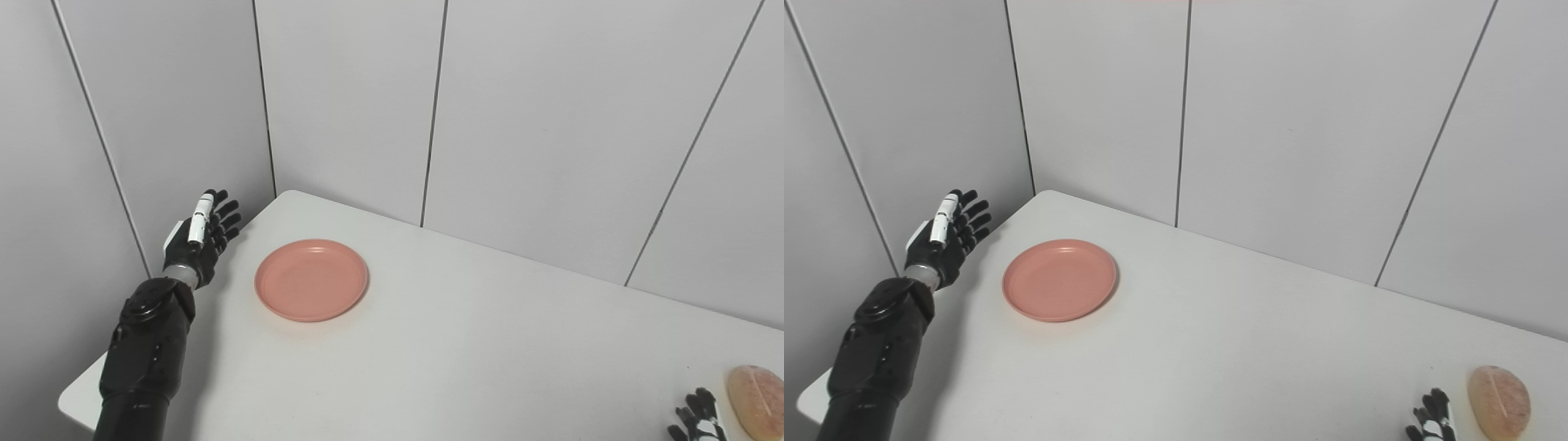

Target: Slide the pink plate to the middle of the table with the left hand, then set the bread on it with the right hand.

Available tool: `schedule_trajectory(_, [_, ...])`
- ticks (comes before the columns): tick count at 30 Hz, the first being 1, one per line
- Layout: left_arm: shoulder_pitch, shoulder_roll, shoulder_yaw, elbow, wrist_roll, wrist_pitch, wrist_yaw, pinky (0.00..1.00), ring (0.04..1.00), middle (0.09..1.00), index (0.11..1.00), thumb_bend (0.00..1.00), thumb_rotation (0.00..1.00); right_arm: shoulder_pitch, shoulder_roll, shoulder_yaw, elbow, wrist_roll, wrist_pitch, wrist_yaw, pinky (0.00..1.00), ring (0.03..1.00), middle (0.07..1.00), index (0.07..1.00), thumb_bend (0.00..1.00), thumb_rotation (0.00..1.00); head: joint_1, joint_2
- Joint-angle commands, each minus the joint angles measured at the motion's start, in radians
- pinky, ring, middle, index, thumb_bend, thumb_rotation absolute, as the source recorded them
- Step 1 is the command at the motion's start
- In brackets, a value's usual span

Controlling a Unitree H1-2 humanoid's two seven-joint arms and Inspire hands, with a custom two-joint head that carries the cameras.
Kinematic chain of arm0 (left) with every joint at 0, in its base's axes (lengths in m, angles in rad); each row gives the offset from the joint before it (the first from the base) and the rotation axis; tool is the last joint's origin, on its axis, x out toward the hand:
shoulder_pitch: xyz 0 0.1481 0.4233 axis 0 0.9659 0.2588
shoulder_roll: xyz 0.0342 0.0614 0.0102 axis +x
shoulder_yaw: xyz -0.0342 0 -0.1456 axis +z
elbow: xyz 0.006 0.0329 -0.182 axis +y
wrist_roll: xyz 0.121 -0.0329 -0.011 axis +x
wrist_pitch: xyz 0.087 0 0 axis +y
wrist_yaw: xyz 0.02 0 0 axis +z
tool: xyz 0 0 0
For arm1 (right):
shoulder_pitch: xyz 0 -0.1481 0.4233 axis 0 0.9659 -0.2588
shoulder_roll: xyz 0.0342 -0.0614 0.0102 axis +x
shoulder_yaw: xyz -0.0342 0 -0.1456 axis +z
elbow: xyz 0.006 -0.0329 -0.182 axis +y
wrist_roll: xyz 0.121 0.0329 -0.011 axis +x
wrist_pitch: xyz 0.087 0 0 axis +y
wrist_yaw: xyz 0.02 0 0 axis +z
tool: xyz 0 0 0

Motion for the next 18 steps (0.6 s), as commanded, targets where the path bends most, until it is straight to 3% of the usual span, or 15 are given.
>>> schedule_trajectory(1, [-0.019,0.021,0.003,-0.006,-0.010,-0.056,-0.016,0.95,0.936,0.936,0.926,0.29,1.00,-0.004,0.002,-0.007,-0.023,0.000,0.012,-0.005,1.00,1.000,1.000,1.000,0.14,1.00,-0.001,-0.001])
schedule_trajectory(9, [-0.013,-0.007,-0.008,0.048,-0.010,-0.087,-0.026,0.95,0.929,0.932,0.919,0.27,1.00,-0.004,-0.002,-0.006,-0.019,0.000,0.006,-0.004,1.00,1.000,1.000,0.998,0.13,1.00,-0.003,0.003])
schedule_trajectory(14, [-0.015,-0.029,-0.006,0.075,-0.011,-0.086,-0.019,0.88,0.905,0.907,0.897,0.26,1.00,-0.001,0.000,-0.007,-0.028,0.000,0.011,-0.006,1.00,0.998,1.000,0.995,0.15,1.00,-0.004,0.006])
schedule_trajectory(18, [-0.014,-0.043,-0.009,0.098,-0.014,-0.104,-0.031,0.91,0.912,0.914,0.903,0.27,1.00,0.001,-0.002,-0.007,-0.026,0.001,0.005,-0.003,1.00,0.995,0.998,0.990,0.16,1.00,-0.005,0.007])
